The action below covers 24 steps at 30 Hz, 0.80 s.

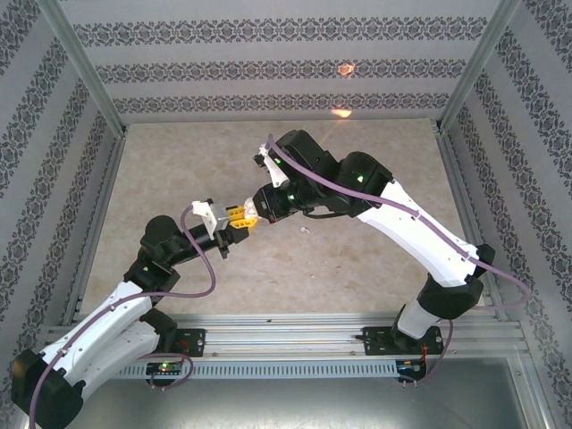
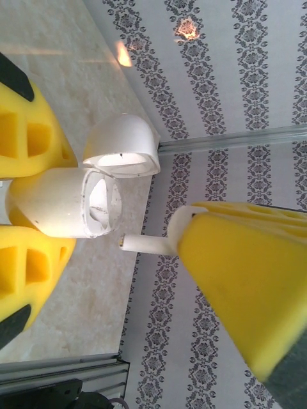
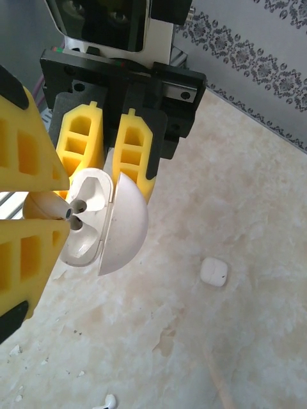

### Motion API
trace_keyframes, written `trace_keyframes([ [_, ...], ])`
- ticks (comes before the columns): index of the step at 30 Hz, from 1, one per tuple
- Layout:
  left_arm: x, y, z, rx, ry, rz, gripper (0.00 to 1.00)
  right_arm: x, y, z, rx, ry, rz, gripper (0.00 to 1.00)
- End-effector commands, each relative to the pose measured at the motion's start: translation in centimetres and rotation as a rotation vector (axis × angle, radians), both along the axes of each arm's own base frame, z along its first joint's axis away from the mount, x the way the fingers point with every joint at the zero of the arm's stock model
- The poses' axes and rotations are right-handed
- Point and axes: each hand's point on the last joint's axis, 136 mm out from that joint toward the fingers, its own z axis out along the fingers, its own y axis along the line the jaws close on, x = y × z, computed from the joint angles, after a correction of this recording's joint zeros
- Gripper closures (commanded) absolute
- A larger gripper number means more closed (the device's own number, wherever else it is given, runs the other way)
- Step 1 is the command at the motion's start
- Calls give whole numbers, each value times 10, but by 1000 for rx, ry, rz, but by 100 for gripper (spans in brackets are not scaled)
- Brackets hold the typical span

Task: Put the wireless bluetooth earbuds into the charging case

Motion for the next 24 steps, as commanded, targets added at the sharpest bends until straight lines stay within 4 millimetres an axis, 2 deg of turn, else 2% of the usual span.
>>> trace_keyframes([
  [1,-10,-3,11,-29,-56,-43,100,4,0,0,-3,-28,-2,88],
  [14,-11,-4,10,-37,-53,-50,100,11,-1,1,3,-38,-19,88],
  [24,-12,-3,12,-36,-58,-50,100,9,0,-17,-25,-1,-17,88],
])
